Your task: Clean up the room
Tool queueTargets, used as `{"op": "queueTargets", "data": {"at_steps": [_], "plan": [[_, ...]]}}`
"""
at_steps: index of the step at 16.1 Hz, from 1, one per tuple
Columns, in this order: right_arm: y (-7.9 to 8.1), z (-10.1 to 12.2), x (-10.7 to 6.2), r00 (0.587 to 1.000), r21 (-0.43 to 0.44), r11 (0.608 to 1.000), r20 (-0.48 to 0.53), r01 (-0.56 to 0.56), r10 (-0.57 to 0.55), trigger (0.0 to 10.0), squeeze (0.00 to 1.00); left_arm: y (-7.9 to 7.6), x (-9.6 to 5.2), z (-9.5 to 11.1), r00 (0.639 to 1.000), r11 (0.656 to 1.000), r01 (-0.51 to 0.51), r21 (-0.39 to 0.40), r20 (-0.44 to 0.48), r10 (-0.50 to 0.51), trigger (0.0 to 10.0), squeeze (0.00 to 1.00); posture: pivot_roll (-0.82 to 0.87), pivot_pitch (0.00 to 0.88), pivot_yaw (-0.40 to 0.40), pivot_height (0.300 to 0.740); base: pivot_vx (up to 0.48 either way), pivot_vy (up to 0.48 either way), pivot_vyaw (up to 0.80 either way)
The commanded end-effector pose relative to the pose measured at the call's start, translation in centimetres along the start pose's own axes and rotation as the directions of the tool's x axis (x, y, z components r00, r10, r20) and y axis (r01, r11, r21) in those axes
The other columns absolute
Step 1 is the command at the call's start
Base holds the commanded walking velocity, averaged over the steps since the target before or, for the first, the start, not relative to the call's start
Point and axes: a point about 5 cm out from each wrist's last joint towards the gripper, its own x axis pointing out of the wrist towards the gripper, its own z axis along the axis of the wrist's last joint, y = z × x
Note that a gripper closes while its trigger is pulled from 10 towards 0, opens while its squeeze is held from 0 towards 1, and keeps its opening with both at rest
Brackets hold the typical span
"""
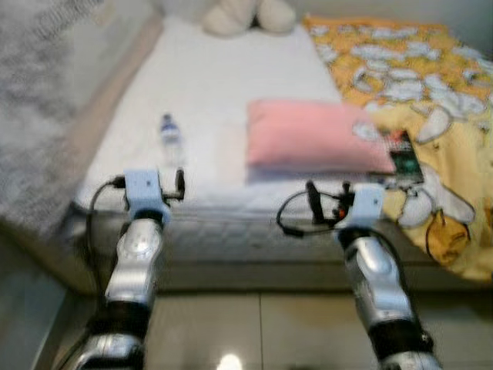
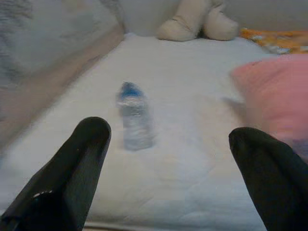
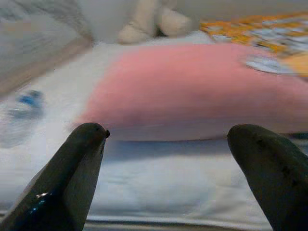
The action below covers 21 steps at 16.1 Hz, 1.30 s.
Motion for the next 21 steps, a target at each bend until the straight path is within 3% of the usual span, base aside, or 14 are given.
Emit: {"op": "queueTargets", "data": {"at_steps": [1, 8, 14, 16, 19, 21], "plan": [[0.4, 0.9, 0.4, 0.999, -0.009, 1.0, 0.033, -0.015, 0.015, 10.0, 0.02, 0.5, 0.4, 0.6, 1.0, 1.0, -0.016, 0.022, 0.022, 0.016, 10.0, 0.0, -0.09, 0.0, -0.008, 0.74, 0.465, 0.0, 0.0], [1.0, 1.9, 0.3, 0.996, -0.052, 0.997, 0.065, -0.051, 0.055, 10.0, 0.02, 1.3, 2.2, 1.9, 0.997, 0.997, -0.074, -0.01, 0.013, 0.074, 10.0, 0.0, -0.1, 0.0, -0.007, 0.74, 0.476, 0.0, 0.0], [1.4, 2.5, -0.1, 0.993, -0.078, 0.994, 0.08, -0.077, 0.083, 10.0, 0.02, 0.9, 2.8, 2.0, 0.997, 0.997, -0.078, -0.018, 0.001, 0.078, 10.0, 0.0, -0.11, 0.0, -0.003, 0.74, 0.48, 0.0, 0.0], [2.2, 3.0, -0.6, 0.988, -0.126, 0.985, 0.089, -0.116, 0.128, 10.0, 0.0, 0.2, 3.7, 2.1, 0.997, 0.998, -0.063, 0.014, -0.039, 0.064, 10.0, 0.0, -0.12, 0.0, -0.009, 0.74, 0.48, 0.0, 0.21], [4.0, 3.8, -2.1, 0.968, -0.115, 0.965, 0.067, -0.235, 0.244, 10.0, 0.0, 1.4, 5.3, 2.3, 0.973, 0.982, -0.171, 0.084, -0.142, 0.181, 10.0, 0.0, -0.15, 0.0, -0.036, 0.74, 0.0, 0.0, 0.0], [4.1, 4.1, -3.9, 0.959, -0.109, 0.955, 0.039, -0.277, 0.282, 10.0, 0.0, 2.5, 5.8, 2.5, 0.946, 0.965, -0.238, 0.114, -0.198, 0.257, 10.0, 0.0, -0.2, 0.0, -0.073, 0.74, 0.0, 0.0, 0.0]]}}
